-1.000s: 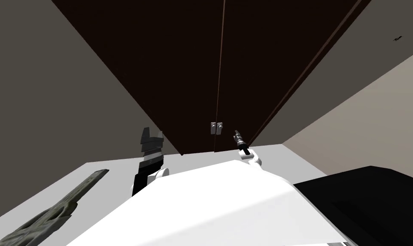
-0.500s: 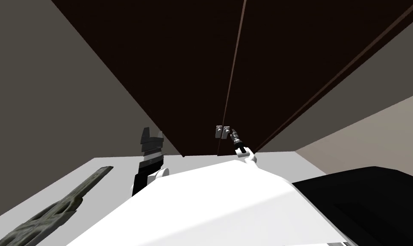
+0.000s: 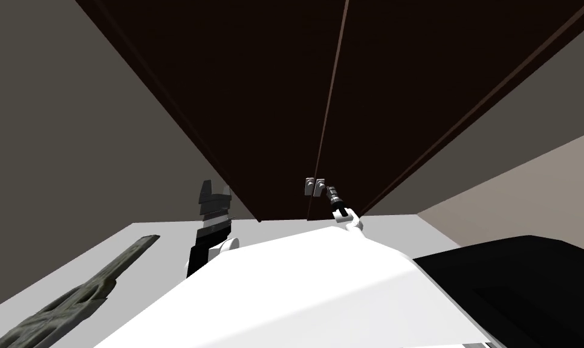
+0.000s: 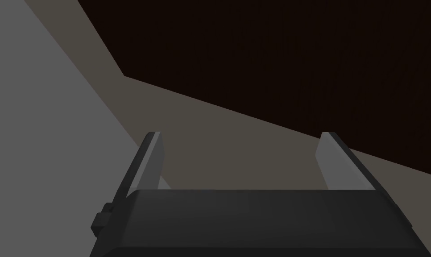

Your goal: Pull the door open

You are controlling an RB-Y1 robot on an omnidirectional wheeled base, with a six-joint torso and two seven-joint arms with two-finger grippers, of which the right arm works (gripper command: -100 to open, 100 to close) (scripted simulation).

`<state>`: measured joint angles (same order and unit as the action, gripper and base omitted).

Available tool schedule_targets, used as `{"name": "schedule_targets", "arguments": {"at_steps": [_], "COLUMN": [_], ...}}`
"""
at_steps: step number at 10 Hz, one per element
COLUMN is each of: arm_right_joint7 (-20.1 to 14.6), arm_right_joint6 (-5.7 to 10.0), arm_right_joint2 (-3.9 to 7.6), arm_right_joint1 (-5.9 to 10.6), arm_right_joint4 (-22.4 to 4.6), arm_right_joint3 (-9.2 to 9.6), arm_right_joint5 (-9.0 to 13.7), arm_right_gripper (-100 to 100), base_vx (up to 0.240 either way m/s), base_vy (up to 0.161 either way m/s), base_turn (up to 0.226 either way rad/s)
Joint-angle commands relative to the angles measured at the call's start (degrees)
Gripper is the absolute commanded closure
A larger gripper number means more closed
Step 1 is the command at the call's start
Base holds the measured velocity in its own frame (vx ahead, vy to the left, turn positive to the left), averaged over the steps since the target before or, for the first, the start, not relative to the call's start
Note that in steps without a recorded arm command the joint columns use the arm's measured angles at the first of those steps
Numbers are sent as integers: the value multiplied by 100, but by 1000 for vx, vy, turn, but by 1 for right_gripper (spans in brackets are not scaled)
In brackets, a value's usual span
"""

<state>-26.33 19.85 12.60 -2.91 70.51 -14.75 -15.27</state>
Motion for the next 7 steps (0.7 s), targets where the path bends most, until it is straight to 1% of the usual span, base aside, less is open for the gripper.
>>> {"name": "schedule_targets", "arguments": {"at_steps": [1,2,3,4,5,6,7], "arm_right_joint7": [0,0,-17,-25,-43,-65,-100], "arm_right_joint6": [-1,-1,-18,-20,-21,-17,-5], "arm_right_joint2": [-1,-1,51,60,70,69,54], "arm_right_joint1": [0,0,-81,-100,-129,-146,-156], "arm_right_joint4": [-1,-1,-7,-3,16,43,95], "arm_right_joint3": [1,1,-67,-75,-72,-48,13], "arm_right_joint5": [0,0,7,7,3,-6,-24], "arm_right_gripper": [100,100,-100,-100,-100,-100,-100], "base_vx": [-10,0,-108,-179,-194,-184,-205], "base_vy": [-4,0,-51,-95,-37,27,85], "base_turn": [-1,0,-119,-95,-18,1,40]}}
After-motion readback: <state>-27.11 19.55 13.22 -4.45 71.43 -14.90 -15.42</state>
